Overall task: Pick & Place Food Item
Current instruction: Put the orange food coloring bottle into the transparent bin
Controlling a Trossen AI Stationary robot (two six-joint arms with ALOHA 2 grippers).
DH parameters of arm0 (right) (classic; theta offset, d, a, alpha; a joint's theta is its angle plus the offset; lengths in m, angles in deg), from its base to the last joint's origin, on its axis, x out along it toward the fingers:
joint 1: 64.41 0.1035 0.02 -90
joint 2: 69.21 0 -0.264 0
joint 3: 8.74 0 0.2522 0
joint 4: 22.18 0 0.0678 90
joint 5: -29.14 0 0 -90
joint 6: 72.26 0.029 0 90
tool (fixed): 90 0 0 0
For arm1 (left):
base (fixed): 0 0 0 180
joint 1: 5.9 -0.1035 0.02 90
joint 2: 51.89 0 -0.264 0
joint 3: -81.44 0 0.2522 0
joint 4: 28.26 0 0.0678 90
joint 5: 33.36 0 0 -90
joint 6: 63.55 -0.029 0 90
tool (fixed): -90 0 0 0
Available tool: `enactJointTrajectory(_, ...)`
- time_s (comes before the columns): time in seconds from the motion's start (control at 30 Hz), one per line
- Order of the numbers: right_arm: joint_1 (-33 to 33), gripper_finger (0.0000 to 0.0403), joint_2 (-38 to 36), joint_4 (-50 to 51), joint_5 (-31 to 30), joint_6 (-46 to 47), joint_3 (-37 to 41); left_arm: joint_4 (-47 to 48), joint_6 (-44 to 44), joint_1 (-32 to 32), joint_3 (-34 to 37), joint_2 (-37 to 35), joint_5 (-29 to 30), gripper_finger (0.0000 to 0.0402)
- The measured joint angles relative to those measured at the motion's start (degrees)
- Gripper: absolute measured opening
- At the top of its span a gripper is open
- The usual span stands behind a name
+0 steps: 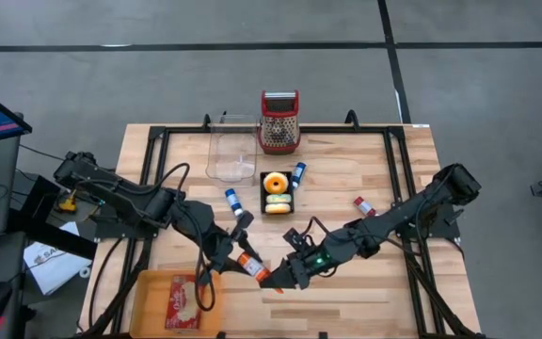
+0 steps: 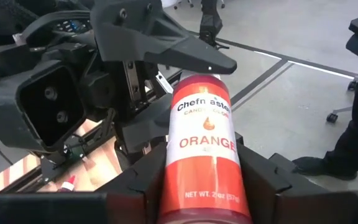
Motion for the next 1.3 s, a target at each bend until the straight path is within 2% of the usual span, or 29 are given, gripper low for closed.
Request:
enactJointTrajectory(0.17, 0.0, 0.0204, 0.0, -0.3, -1.0, -0.5, 0.0, 1.0, 0.2, 0.0, 0.0, -0.3, 0.6, 0.0139)
enactJointTrajectory(0.37, -0.1, 0.0212, 0.0, -1.4, -3.5, -1.9, 0.1, 4.9, 0.9, -0.9, -0.2, -2.0, 1.6, 0.0138)
enactJointTrajectory(0.53, -0.9, 0.0212, 0.0, -0.2, -5.4, -2.1, 0.1, 10.0, 1.4, -2.2, -0.1, -5.1, 3.7, 0.0138)
enactJointTrajectory(0.83, -2.0, 0.0213, -0.1, 1.0, -4.5, -3.6, 0.0, 23.0, 3.0, -3.3, 0.0, -11.6, 7.1, 0.0139)
enactJointTrajectory(1.1, -0.5, 0.0213, -0.2, 8.1, -4.8, -0.2, -0.1, 33.9, 8.1, -6.2, 0.1, -15.4, 19.5, 0.0140)
enactJointTrajectory(1.2, 1.0, 0.0213, -0.2, 13.9, -6.5, 2.7, -0.1, 36.9, 12.7, -9.8, 0.5, -16.7, 23.3, 0.0140)
enactJointTrajectory(1.3, 2.9, 0.0213, -0.2, 18.7, -9.8, 6.3, -0.1, 35.7, 19.7, -13.9, 4.6, -20.3, 25.9, 0.0140)
